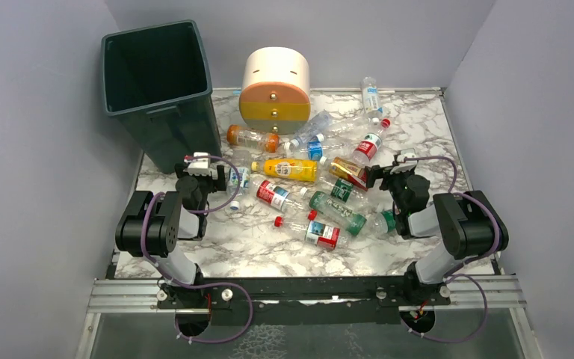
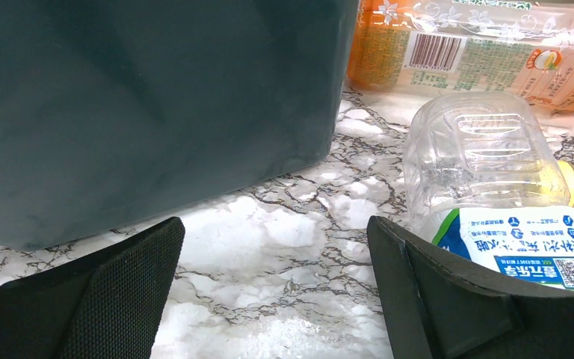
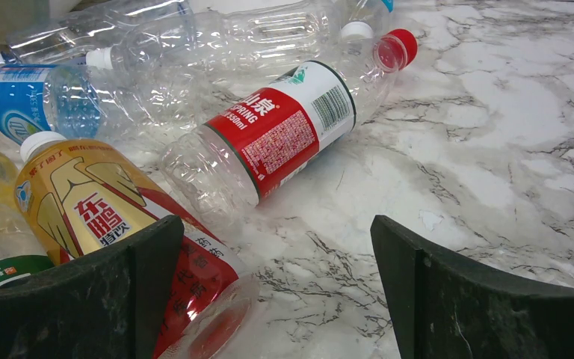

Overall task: Put the plastic bottles in the bin
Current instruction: Pick up the plastic bottle at the center of the board.

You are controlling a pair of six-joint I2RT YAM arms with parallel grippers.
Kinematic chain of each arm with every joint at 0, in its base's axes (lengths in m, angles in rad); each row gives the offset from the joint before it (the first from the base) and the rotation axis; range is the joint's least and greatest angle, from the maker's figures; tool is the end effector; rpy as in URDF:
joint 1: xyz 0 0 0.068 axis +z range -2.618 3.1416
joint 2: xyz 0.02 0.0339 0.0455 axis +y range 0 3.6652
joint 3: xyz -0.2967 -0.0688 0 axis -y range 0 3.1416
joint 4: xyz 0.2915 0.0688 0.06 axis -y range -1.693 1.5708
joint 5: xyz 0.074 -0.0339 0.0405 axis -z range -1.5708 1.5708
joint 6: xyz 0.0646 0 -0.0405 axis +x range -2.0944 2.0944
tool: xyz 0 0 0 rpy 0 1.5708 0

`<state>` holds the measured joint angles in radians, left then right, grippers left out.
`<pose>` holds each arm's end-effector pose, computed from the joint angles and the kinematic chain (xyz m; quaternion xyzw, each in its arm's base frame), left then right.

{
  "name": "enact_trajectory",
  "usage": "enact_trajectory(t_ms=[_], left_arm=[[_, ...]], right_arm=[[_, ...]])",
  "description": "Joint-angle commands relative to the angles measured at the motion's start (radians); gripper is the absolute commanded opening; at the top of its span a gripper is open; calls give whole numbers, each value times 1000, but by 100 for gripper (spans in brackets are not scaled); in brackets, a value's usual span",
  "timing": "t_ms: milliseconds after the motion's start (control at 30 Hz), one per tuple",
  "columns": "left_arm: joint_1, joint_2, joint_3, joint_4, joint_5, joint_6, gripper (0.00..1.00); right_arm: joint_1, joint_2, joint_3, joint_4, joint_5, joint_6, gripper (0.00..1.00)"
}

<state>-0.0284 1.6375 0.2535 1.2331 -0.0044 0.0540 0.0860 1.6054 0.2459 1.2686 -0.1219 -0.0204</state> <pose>0.2898 -0.0079 0.1134 0.0298 0.7578 0.0100 0.6517 0.2859 0.0325 0.1251 -0.0802 0.7339 0.0670 0.6712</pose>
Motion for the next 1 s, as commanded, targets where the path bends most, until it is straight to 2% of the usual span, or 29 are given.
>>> enact_trajectory(t_ms=[0,833,967], left_arm=[[-3,4,15,35,10,4,99],[-1,3,12,40,11,4,99],[-3,-1,6,48,14,7,99]], right_arm=[[7,13,14,-15,-21,-21,99],[8,8,10,-9,-27,-16,100],[8,-78,-9,-51,-53,-31,99]])
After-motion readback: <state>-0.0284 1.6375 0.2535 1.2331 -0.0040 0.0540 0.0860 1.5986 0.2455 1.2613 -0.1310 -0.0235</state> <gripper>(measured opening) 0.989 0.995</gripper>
